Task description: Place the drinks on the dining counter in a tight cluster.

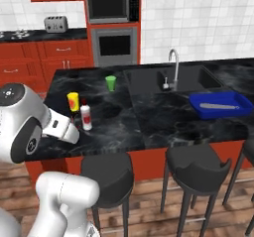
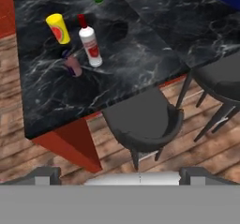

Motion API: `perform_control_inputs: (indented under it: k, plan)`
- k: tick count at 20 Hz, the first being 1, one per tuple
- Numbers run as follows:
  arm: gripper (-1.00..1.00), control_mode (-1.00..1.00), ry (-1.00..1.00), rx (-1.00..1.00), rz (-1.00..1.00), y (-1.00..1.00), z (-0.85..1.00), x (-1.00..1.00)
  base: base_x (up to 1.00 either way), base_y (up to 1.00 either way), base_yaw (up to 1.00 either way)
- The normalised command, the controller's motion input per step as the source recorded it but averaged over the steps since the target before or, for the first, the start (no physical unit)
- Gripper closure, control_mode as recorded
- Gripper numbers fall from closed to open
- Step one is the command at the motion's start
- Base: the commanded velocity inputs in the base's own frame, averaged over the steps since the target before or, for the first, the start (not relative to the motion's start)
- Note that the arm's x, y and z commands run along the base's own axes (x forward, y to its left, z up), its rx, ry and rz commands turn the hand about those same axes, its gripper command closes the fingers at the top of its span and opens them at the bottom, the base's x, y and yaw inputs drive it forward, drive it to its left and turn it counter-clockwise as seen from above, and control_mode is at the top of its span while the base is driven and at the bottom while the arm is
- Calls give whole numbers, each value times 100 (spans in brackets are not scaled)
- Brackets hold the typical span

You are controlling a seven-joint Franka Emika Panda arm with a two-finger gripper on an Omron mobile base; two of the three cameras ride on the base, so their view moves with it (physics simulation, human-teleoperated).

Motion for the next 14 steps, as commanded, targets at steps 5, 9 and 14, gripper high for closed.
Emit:
perform_control_inputs:
  k: [5,9,14]
  plan:
    - [-100,100,0,0,0,0,0,0,-61,95,48]
    - [-100,100,0,0,0,0,0,0,-14,100,75]
    - [-100,100,0,0,0,0,0,0,2,100,73]
